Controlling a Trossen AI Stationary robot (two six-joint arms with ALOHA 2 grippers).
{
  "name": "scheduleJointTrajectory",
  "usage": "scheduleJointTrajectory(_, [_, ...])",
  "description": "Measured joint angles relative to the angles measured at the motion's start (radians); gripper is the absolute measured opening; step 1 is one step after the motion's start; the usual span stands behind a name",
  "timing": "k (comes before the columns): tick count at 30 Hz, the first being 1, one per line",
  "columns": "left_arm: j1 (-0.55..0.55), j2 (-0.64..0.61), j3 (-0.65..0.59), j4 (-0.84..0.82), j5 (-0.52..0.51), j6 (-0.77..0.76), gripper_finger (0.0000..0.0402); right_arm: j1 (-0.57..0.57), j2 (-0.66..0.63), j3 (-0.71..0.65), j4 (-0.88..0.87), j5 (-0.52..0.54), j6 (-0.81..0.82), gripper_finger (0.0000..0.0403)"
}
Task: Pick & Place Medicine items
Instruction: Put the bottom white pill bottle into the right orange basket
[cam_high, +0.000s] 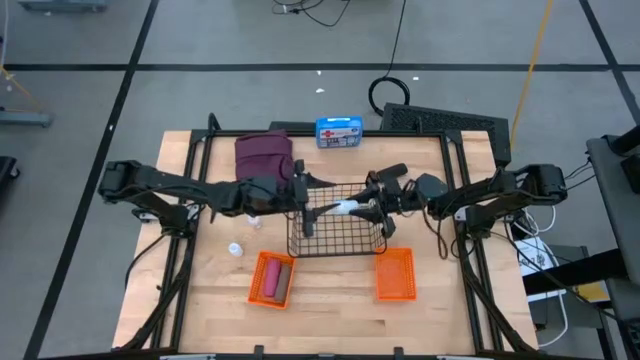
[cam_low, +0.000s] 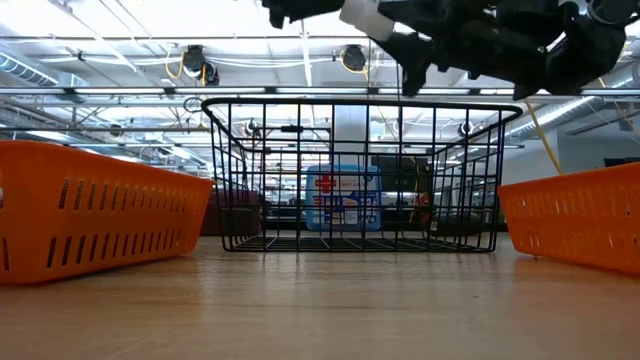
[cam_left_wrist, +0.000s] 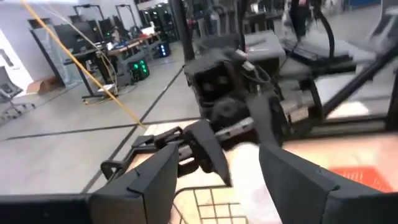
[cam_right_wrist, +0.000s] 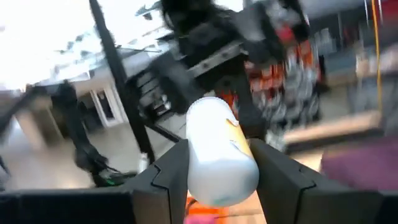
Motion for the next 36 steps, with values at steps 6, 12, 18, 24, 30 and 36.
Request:
scheduleJointTrajectory(6, [0.010,-0.015,0.000,0.003,0.007,-0.106,0.0234,0.089,-0.003,-0.026,0.052,0.079,-0.483,0.0136])
scheduleJointTrajectory(12, [0.022,-0.004,0.000,0.008,0.127,-0.137,0.0234,0.136,-0.003,-0.028,0.078,0.205,-0.600,0.0136])
scheduleJointTrajectory(18, [0.006,-0.006,0.000,0.047,0.285,-0.051,0.0234,0.136,-0.002,-0.028,0.091,0.207,-0.601,0.0136])
scheduleJointTrajectory(24, [-0.002,-0.007,0.000,0.054,0.289,-0.031,0.0235,0.141,-0.002,-0.028,0.258,0.203,-0.601,0.0135])
scheduleJointTrajectory(30, [-0.001,0.012,0.000,0.207,0.274,-0.037,0.0234,0.140,-0.002,-0.010,0.357,0.156,-0.601,0.0135])
scheduleJointTrajectory(36, [0.003,0.104,0.000,0.421,0.272,-0.015,0.0234,0.140,-0.001,0.061,0.330,0.122,-0.607,0.0135])
